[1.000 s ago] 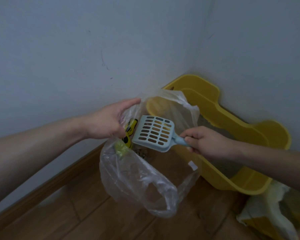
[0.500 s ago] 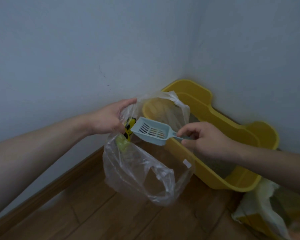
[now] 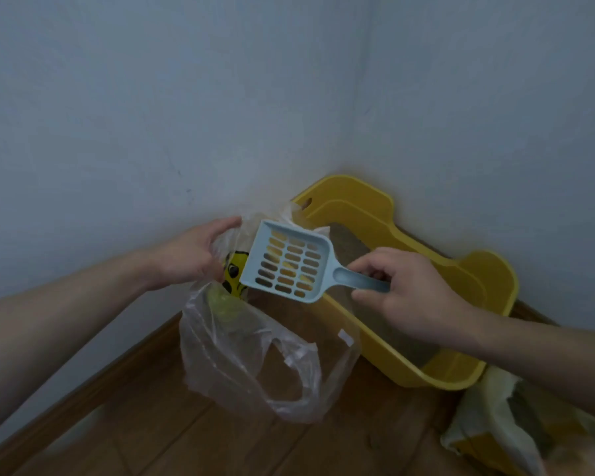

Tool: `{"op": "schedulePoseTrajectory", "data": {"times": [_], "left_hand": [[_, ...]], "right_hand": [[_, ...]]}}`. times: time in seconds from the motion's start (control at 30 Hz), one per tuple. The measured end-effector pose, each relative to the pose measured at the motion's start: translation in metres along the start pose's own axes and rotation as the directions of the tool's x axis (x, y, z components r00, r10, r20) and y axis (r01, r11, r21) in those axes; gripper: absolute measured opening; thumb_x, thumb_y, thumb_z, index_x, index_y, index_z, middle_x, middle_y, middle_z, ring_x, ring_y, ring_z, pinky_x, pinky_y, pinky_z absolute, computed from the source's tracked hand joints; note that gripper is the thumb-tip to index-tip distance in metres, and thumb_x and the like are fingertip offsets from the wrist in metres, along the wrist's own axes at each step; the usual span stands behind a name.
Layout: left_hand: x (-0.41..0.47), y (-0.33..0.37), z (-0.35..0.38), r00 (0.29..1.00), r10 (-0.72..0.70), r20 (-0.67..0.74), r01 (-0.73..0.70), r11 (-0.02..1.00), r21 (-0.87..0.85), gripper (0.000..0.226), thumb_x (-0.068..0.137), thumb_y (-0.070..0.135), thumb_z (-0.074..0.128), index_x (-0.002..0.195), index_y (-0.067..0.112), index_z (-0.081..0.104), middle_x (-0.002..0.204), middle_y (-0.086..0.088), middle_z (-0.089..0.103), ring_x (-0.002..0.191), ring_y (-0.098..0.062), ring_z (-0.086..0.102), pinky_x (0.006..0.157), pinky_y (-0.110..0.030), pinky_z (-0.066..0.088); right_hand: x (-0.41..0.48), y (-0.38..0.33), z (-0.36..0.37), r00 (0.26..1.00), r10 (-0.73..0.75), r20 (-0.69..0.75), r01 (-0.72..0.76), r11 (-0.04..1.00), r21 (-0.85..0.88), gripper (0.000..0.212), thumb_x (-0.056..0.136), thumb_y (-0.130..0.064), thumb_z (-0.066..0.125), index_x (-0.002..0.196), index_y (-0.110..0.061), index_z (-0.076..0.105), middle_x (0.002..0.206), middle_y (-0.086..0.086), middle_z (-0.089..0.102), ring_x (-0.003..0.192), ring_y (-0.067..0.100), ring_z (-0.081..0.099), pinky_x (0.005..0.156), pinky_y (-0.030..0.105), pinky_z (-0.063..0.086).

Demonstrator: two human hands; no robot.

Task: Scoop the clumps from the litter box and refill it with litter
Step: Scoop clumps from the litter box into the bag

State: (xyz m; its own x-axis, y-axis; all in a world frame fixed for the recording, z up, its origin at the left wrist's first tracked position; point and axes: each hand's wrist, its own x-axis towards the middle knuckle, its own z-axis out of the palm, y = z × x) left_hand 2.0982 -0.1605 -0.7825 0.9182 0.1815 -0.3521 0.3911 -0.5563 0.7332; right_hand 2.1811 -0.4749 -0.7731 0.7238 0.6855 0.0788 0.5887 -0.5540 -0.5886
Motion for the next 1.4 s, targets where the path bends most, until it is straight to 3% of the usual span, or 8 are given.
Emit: {"op": "schedulePoseTrajectory", "data": {"times": [0.23,0.43,0.57,0.67,0.8,1.0,1.2,1.4], "left_hand": [[0.016,0.005,0.008,0.999,0.008,0.048,-0.006,0.999,-0.035,0.114,0.040,0.014,0.077,0.145,0.038,0.039,0.145,0.003,0.049,0.124,-0.023,0.056,0.099,-0.048,0.050],[0.020,0.010,0.020,1.000,-0.005,0.013,0.004,0.999,0.051,0.101,0.065,-0.005,0.072,0.151,0.029,0.031,0.154,0.004,0.033,0.129,-0.018,0.045,0.090,-0.026,0.045],[0.014,0.002,0.024,0.999,-0.019,0.034,0.016,0.997,0.073,0.106,0.051,0.010,0.070,0.146,0.039,0.033,0.145,0.003,0.045,0.120,-0.014,0.049,0.082,-0.023,0.051],[0.011,-0.003,0.026,0.999,0.018,0.033,-0.020,0.997,0.076,0.110,0.045,0.011,0.068,0.148,0.032,0.035,0.145,0.013,0.038,0.129,-0.002,0.038,0.088,-0.006,0.037],[0.010,-0.009,0.026,0.999,0.024,0.036,-0.024,1.000,0.007,0.105,0.046,0.009,0.068,0.140,0.042,0.037,0.148,0.014,0.037,0.131,-0.008,0.044,0.096,-0.026,0.046],[0.016,-0.009,0.026,0.999,0.027,0.042,-0.021,0.991,-0.135,0.097,0.045,0.000,0.071,0.117,0.059,0.043,0.122,0.031,0.050,0.099,0.006,0.064,0.083,-0.043,0.057],[0.024,-0.017,0.026,0.998,0.046,0.038,-0.039,0.982,-0.184,0.100,0.045,0.000,0.068,0.132,0.042,0.041,0.134,0.027,0.043,0.106,0.028,0.048,0.084,-0.009,0.048],[0.023,-0.025,0.024,1.000,0.002,0.019,0.001,0.986,-0.167,0.106,0.046,0.004,0.071,0.142,0.037,0.040,0.145,0.017,0.041,0.118,0.008,0.050,0.094,-0.018,0.044]], "right_hand": [[0.012,0.006,-0.022,0.983,0.117,-0.143,-0.090,0.978,0.187,0.022,0.082,-0.019,0.079,0.093,-0.034,0.068,0.079,-0.013,0.065,0.071,0.003,0.058,0.062,0.021,0.042],[0.044,0.036,-0.016,0.922,0.330,-0.201,-0.247,0.903,0.352,0.017,0.079,-0.015,0.080,0.091,-0.024,0.072,0.080,-0.001,0.070,0.075,0.021,0.066,0.073,0.038,0.056],[0.057,0.052,0.003,0.898,0.403,-0.176,-0.344,0.894,0.288,0.015,0.082,-0.018,0.078,0.091,-0.025,0.069,0.074,-0.011,0.062,0.069,0.010,0.059,0.063,0.024,0.045],[0.066,0.062,0.021,0.890,0.436,-0.136,-0.400,0.888,0.228,0.013,0.085,-0.022,0.075,0.095,-0.025,0.067,0.079,-0.012,0.061,0.072,0.005,0.058,0.057,0.021,0.039],[0.080,0.074,0.047,0.860,0.503,-0.087,-0.484,0.858,0.173,0.010,0.089,-0.023,0.071,0.098,-0.022,0.066,0.087,-0.007,0.063,0.076,0.006,0.058,0.053,0.018,0.038],[0.097,0.090,0.089,0.795,0.606,-0.011,-0.594,0.782,0.187,0.009,0.090,-0.019,0.067,0.098,-0.016,0.064,0.094,0.000,0.064,0.078,0.011,0.057,0.052,0.019,0.038],[0.112,0.091,0.116,0.782,0.619,0.073,-0.622,0.783,0.025,0.019,0.093,-0.018,0.060,0.075,-0.014,0.054,0.072,-0.005,0.051,0.066,0.011,0.048,0.056,0.025,0.035],[0.103,0.101,0.128,0.771,0.623,0.135,-0.616,0.782,-0.092,0.031,0.093,-0.019,0.058,0.064,-0.018,0.048,0.065,-0.005,0.048,0.057,0.004,0.042,0.046,0.021,0.028]]}}
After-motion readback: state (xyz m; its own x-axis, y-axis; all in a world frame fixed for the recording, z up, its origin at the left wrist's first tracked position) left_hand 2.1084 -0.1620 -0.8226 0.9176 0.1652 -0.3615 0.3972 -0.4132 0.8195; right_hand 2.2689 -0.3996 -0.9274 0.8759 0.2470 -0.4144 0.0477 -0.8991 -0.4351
